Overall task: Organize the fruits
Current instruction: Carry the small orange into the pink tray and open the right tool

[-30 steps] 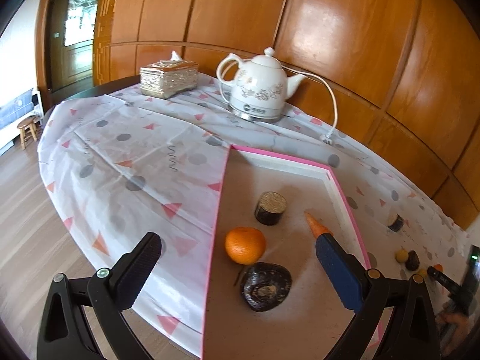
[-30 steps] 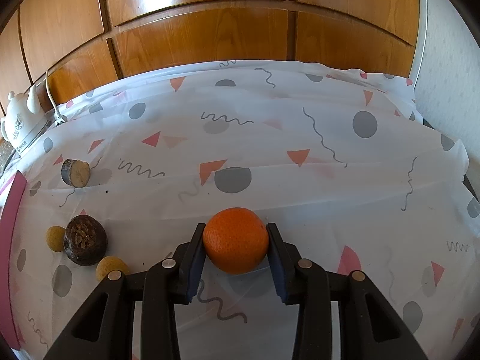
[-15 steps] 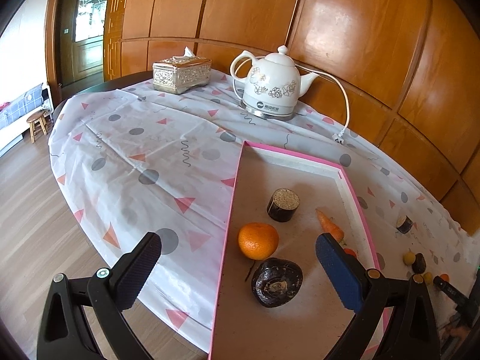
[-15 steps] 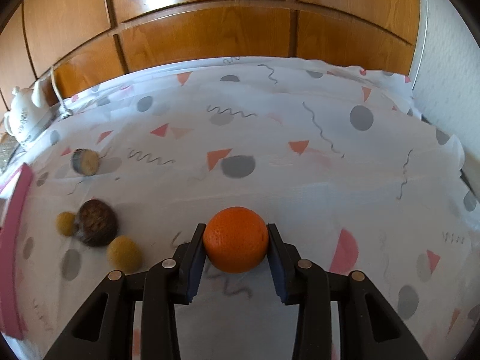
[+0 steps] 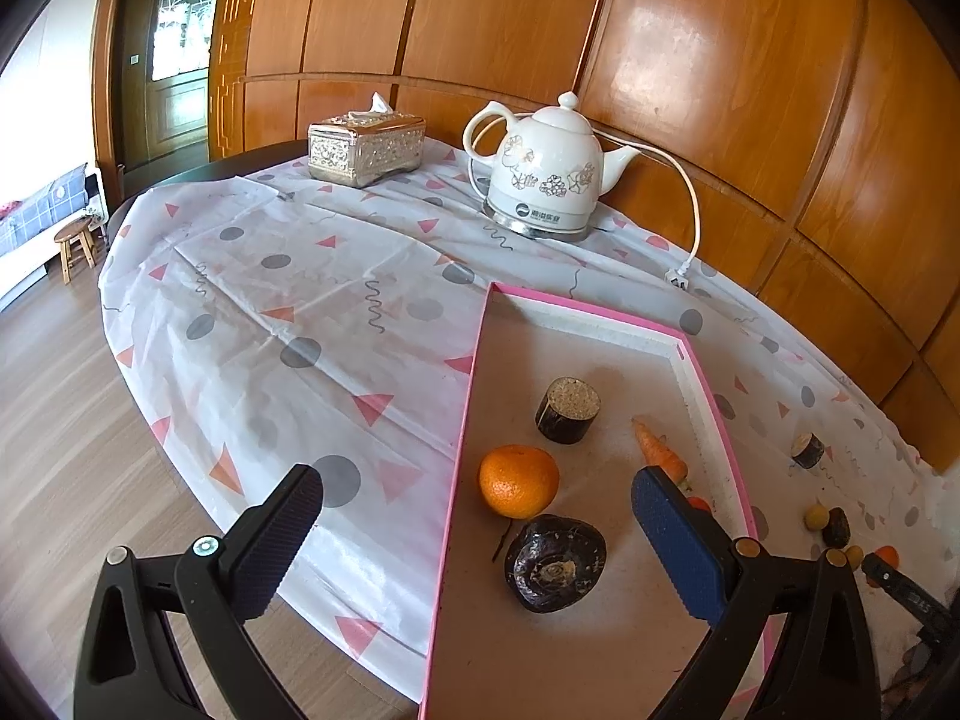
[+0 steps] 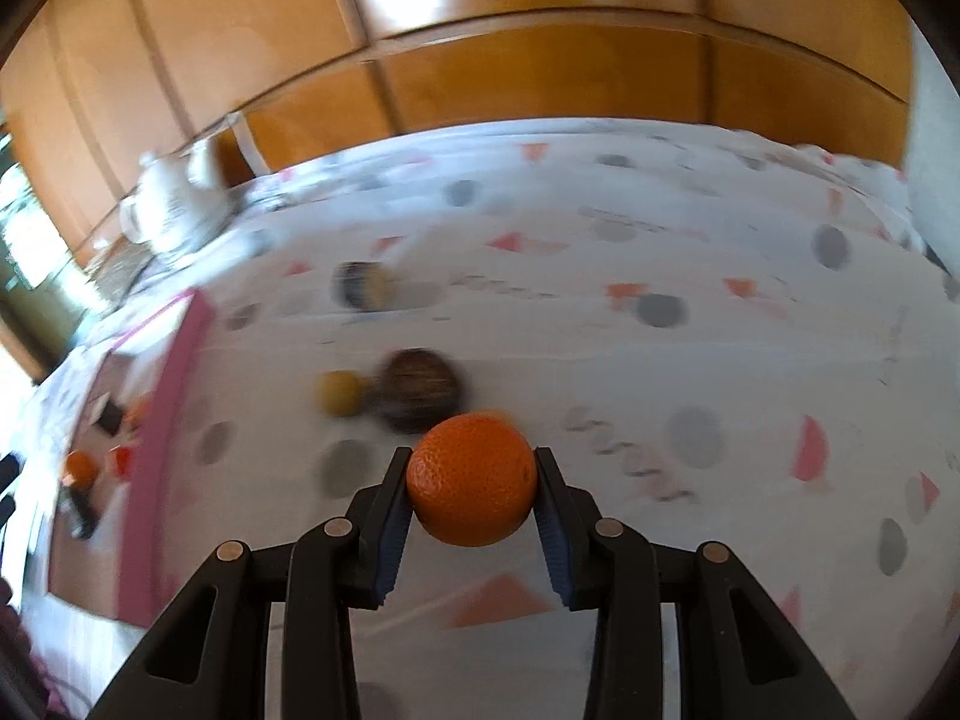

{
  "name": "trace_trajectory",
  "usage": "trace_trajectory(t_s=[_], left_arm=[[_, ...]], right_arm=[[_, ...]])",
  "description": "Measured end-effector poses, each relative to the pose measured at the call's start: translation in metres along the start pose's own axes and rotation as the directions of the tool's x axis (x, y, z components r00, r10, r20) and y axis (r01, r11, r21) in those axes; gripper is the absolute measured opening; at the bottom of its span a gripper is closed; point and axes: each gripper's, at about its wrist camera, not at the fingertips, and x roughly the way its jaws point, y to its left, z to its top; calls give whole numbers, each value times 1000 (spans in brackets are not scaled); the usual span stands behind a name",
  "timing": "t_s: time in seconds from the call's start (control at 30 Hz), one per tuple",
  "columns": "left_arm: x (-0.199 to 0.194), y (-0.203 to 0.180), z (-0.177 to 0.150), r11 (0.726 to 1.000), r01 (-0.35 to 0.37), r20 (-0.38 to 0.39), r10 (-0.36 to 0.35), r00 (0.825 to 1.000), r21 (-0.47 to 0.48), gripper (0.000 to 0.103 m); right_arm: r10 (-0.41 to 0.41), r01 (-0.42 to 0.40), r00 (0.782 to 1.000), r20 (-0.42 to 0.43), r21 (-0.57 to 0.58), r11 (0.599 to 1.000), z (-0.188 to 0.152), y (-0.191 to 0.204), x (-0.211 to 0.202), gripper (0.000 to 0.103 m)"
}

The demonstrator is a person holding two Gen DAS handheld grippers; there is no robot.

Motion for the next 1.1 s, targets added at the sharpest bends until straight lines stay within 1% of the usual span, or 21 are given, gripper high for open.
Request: trace_trajectory(t_s=[0.13,0.2,0.33,0.47,0.6,0.77,0.87,1.1], left_arm=[[0,2,0,1000,-3,-3,3,1000,-6,103],[2,5,1,1000,2,-10,-2,1000,-16,103],[5,14,5,999,16,-19,-17,1000,-51,103],[6,21,7,998,7,-20,-9,1000,-69,103],[10,24,7,997,3,-33,-6,999,-76,103],[14,26,6,997,-2,-46,-2,999,-81,103],[15,26,6,997,-2,-47,-2,999,-82,103],[16,25,5,997,-1,-56,-3,998,-78,103]], right_arm=[[91,-91,996,-12,-95,991,3,40,-4,38],[135,-137,991,-22,-171,976,4,68,-7,38],[207,-212,977,-46,-301,930,6,120,-10,38],[244,-252,967,-70,-394,884,6,159,-10,38],[250,-262,964,-89,-474,841,4,193,-1,38],[236,-265,964,-122,-532,804,-3,220,14,38],[219,-262,965,-145,-551,792,-8,229,24,39],[207,-259,966,-157,-558,789,-20,230,27,39]])
